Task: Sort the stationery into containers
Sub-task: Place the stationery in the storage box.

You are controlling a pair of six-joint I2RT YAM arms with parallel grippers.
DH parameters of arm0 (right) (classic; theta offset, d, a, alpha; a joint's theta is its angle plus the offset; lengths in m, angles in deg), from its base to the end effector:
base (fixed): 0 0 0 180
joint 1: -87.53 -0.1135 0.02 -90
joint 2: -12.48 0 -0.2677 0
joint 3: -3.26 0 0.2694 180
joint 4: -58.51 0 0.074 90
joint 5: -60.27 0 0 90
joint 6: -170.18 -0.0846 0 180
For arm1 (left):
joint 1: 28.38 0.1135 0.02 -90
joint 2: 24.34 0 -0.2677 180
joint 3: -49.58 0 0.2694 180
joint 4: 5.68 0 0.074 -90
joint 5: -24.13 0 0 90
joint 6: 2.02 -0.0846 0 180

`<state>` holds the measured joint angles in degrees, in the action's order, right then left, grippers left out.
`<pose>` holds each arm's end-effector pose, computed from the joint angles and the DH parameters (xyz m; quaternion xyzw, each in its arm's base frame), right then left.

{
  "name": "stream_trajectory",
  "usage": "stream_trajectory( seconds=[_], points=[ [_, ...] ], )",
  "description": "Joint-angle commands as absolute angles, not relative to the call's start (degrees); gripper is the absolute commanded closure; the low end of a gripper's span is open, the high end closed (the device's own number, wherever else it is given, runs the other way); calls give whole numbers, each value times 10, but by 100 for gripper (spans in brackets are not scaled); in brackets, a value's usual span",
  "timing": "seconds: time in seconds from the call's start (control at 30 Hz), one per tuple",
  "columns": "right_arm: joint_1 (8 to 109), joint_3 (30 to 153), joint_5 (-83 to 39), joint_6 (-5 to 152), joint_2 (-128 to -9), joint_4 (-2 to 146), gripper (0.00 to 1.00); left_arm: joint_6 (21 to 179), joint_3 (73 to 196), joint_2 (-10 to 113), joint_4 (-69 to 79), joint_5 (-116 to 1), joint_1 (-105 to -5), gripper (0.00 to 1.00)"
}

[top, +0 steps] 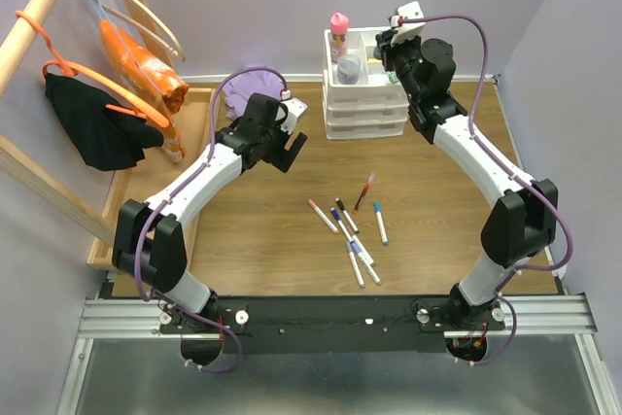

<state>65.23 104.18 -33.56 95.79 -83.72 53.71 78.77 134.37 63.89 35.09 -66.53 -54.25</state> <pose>0.4403 0.1745 0.4280 -0.1856 0.6189 0.0230 0.7629 0.3552 -0.1712 0.2543 0.2755 0.8790 -0.0511 0.3857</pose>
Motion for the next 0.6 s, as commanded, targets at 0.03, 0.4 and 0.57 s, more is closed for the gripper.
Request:
stream_trajectory(
  seconds=[0.03,0.4,0.57],
  points=[
    [664,1057,-356,945,-872,491,99,786,1373,664,363,-676,-540,2],
    [668,1044,-340,928,-895,511,99,795,1397,694,358,-674,-540,2],
    [669,1042,-341,926,-910,511,99,795,1399,698,360,-674,-540,2]
  ],
)
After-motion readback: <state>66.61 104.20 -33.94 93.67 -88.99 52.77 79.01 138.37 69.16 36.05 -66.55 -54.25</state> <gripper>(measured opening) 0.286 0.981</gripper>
